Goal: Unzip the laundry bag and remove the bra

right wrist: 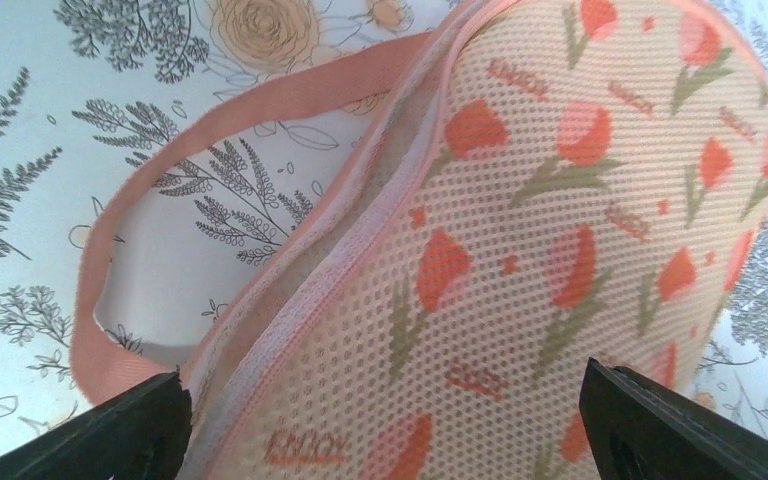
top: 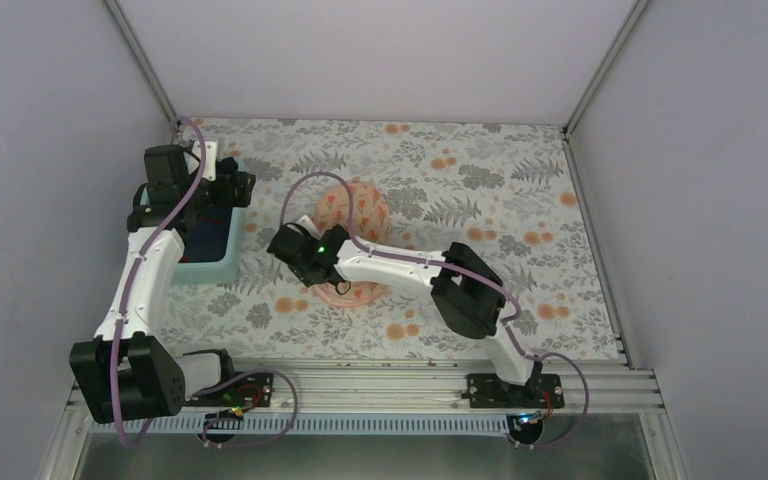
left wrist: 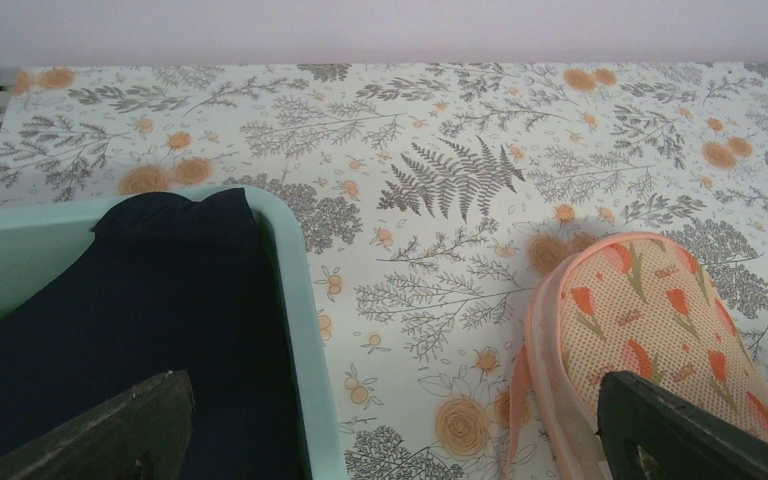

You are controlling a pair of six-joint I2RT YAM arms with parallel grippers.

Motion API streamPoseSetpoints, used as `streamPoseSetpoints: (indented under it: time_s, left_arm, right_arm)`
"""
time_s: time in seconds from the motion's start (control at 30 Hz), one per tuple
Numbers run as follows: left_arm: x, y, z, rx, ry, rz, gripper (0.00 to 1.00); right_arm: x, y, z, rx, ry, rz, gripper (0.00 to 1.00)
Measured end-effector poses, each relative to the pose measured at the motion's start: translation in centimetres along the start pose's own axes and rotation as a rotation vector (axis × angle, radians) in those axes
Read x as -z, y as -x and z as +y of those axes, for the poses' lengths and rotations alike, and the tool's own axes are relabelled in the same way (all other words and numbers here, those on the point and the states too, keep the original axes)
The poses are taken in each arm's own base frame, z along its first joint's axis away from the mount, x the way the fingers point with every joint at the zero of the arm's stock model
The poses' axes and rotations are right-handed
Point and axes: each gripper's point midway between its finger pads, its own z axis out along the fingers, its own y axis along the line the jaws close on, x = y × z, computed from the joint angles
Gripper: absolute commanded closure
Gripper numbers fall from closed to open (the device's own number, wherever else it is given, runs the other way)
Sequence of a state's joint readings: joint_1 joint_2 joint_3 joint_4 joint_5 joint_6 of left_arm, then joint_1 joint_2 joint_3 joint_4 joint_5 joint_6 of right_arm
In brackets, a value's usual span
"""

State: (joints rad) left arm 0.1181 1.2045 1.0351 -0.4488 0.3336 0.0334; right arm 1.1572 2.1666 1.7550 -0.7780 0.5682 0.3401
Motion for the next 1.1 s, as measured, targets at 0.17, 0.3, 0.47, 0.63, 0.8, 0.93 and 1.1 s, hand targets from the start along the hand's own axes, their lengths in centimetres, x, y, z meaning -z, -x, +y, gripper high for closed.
streamPoseSetpoints:
  time_s: [0.17, 0.3, 0.47, 0.63, 0.8, 0.93, 1.1]
  left_arm:
    - [0.0, 0.0, -0.1, -0.001, -0.005, -0.001, 0.00]
    - [0.0, 0.0, -0.2, -0.001, -0.012, -0.001, 0.00]
    - [0.0, 0.0, -0.3, -0.004, -0.017, -0.001, 0.00]
    - [0.0, 0.0, -0.3, -0.005, -0.019, -0.002, 0.00]
    - [0.0, 0.1, -0.5, -0.007, -0.029, -0.004, 0.00]
    - [0.0, 0.1, -0.7, -0.009, -0.041, -0.004, 0.00]
    - [0.0, 0.1, -0.8, -0.009, -0.049, -0.006, 0.00]
  right_arm:
    - [1.5, 0.9, -0.7, -0.019, 0.008, -0.029, 0.00]
    - [1.4, 0.5, -0.8, -0.014, 0.003, -0.023, 0.04]
    - [1.0, -0.3, -0.8, 0.000, -0.004, -0.003, 0.05]
    - [0.7, -0.8, -0.9, 0.013, -0.012, 0.014, 0.38]
    - [0.0, -1.6, -1.0, 0.034, -0.036, 0.038, 0.70]
    - [0.0, -1.9, -1.5, 0.040, -0.063, 0.048, 0.96]
    - [0.0, -2.0, -1.9, 0.046, -0.085, 0.052, 0.96]
